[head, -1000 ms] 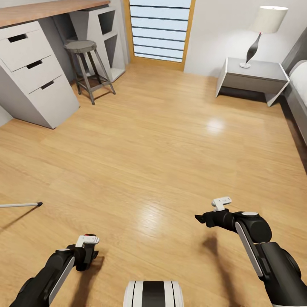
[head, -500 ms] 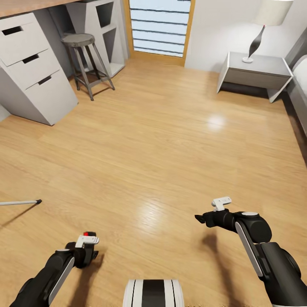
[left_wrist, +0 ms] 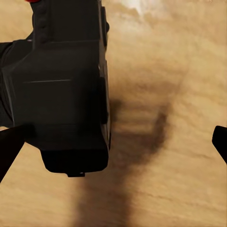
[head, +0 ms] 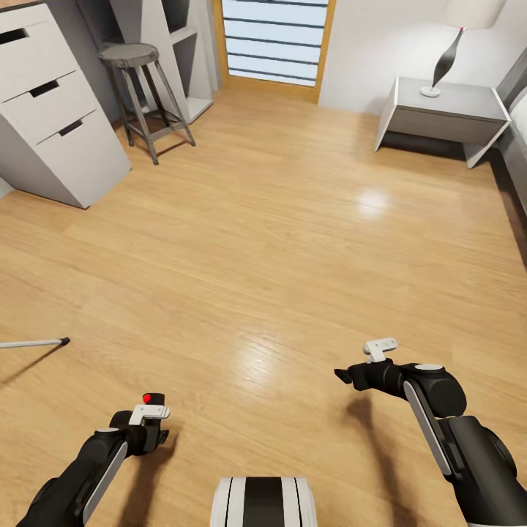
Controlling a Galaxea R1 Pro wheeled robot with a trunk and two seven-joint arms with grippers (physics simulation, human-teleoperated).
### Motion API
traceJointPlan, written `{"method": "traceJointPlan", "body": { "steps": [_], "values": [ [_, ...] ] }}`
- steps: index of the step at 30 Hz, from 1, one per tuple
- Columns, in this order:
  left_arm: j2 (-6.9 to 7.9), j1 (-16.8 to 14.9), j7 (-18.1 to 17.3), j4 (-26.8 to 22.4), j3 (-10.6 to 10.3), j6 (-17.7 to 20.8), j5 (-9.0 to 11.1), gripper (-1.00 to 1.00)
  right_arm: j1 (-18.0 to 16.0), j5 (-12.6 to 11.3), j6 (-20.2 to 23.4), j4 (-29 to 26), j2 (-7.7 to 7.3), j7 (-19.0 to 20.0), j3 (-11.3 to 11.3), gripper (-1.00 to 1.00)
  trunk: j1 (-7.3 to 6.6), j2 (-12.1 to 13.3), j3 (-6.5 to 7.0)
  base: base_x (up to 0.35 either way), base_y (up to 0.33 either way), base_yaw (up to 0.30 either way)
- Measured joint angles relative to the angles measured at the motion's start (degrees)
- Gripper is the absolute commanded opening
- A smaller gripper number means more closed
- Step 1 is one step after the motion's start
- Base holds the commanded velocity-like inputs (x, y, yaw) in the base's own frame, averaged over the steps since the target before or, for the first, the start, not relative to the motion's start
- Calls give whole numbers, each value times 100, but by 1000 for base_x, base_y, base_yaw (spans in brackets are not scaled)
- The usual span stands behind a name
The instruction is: Attach the digital camera to the camera tripod in the bedroom.
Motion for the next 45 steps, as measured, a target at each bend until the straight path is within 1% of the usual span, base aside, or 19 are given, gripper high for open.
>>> {"method": "traceJointPlan", "body": {
  "steps": [7, 17, 31, 45],
  "values": [
    [8, 0, 0, 2, 1, -11, 1, 100, 4, -1, 0, 0, 0, 1, 2, 100, 0, 0, 0, 0, 0, 0],
    [17, 0, 0, 3, 3, -16, 2, 100, 5, 1, 0, 0, 0, -1, 3, 100, 26, -13, -221, 0, 0, 0],
    [21, 0, 0, 3, 9, -17, 2, 100, -9, 1, 0, 0, 0, 1, -3, 100, 26, -13, -222, 0, 0, 6],
    [21, 0, 0, 3, 10, -17, 2, 100, -12, 0, 0, 0, 0, 3, -5, 100, 26, -13, -222, 0, 0, 113]
  ]
}}
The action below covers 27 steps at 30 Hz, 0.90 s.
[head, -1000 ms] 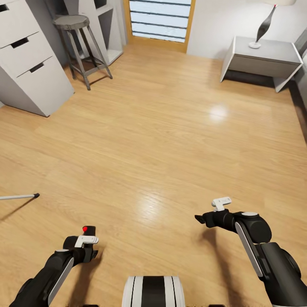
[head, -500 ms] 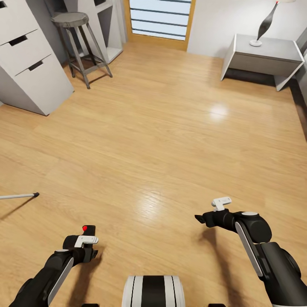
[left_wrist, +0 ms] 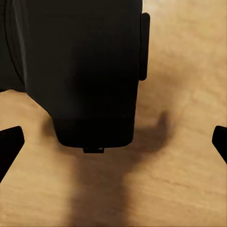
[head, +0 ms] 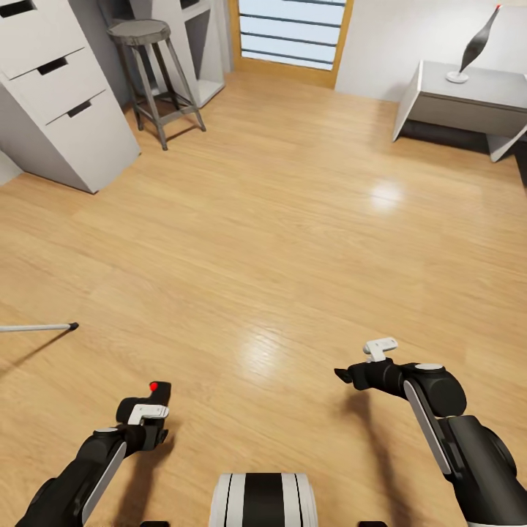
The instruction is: Attach the digital camera to the camera tripod in the bedroom.
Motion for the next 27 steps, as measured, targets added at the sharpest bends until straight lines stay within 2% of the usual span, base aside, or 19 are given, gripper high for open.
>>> {"method": "traceJointPlan", "body": {
  "steps": [17, 22, 27],
  "values": [
    [0, 0, 0, 0, 0, 0, 0, 100, 7, -1, 0, 0, 0, -1, 6, 100, 0, 0, 0, 0, 0, 18],
    [0, 0, 0, 0, 0, 0, 0, 100, 10, 0, 0, 0, 0, -1, 7, 100, 13, -6, -110, 0, 0, 3],
    [0, 0, -2, 0, 0, 0, 0, 100, 14, -1, 0, 0, 0, -2, 7, 100, 13, -7, -111, 0, 0, 1]
  ]
}}
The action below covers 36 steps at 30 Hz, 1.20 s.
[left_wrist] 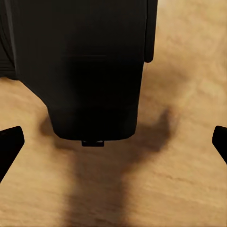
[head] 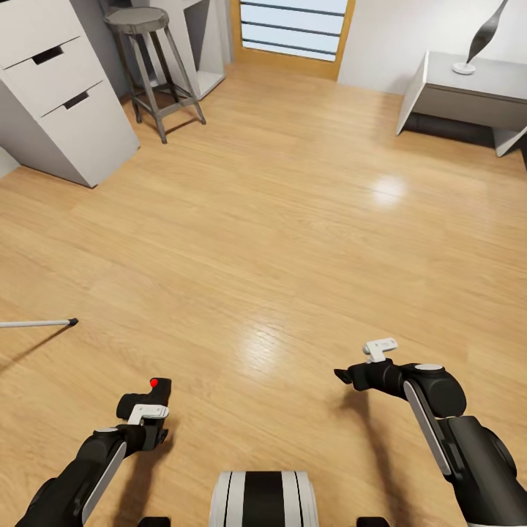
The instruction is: Attach the digital camera to the camera tripod in the bedroom.
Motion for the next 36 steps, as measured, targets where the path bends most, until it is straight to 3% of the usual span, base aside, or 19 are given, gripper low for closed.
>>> {"method": "traceJointPlan", "body": {
  "steps": [16, 36],
  "values": [
    [42, 0, -4, 107, 7, -25, -5, 100, -5, 1, 0, 0, 0, 1, 0, 100, 0, 0, 0, 10, 3, 0],
    [33, 24, -5, 246, -8, -354, -11, 100, -6, 0, 0, 0, 0, 0, 0, 100, 0, 0, 0, 61, 33, 0]
  ]
}}
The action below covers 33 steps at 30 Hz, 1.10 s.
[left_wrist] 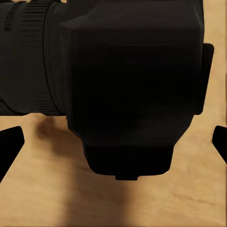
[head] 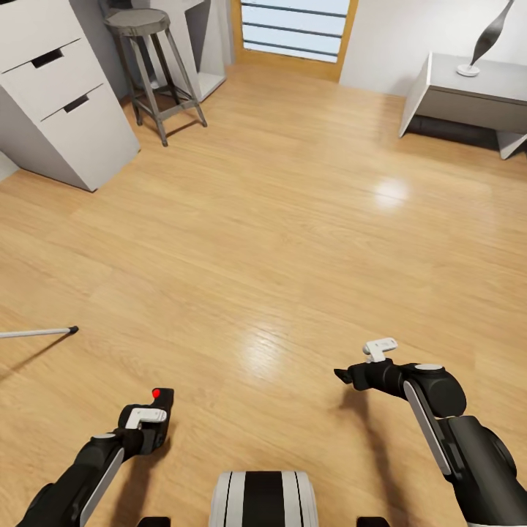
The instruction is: Attach the digital camera to the camera tripod in the bedroom.
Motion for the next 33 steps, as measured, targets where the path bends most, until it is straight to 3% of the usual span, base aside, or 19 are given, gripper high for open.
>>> {"method": "traceJointPlan", "body": {
  "steps": [9, 16, 31, 32, 33],
  "values": [
    [-51, 2, 1, 8, -24, -20, -2, 100, 1, 0, 0, 0, 0, 0, 0, 100, 0, 0, 0, 5, 2, 0],
    [-63, 2, -23, 9, -20, -15, 17, 100, 1, 1, 0, 0, 0, -2, -2, 100, 18, -9, -154, 1, 0, 0],
    [-73, 2, -50, 10, -22, -44, 28, 100, 8, 0, 0, 0, 0, -1, 0, 100, 18, -9, -155, 0, 0, 0],
    [-72, 2, -54, 10, -23, -51, 28, -100, 8, 0, 0, 0, 0, 0, 0, 100, 18, -9, -155, 0, 0, 0],
    [-71, 2, -57, 10, -22, -63, 26, -100, 8, 0, 0, 0, 0, 0, 0, 100, 18, -9, -155, 0, 0, 0]
  ]
}}
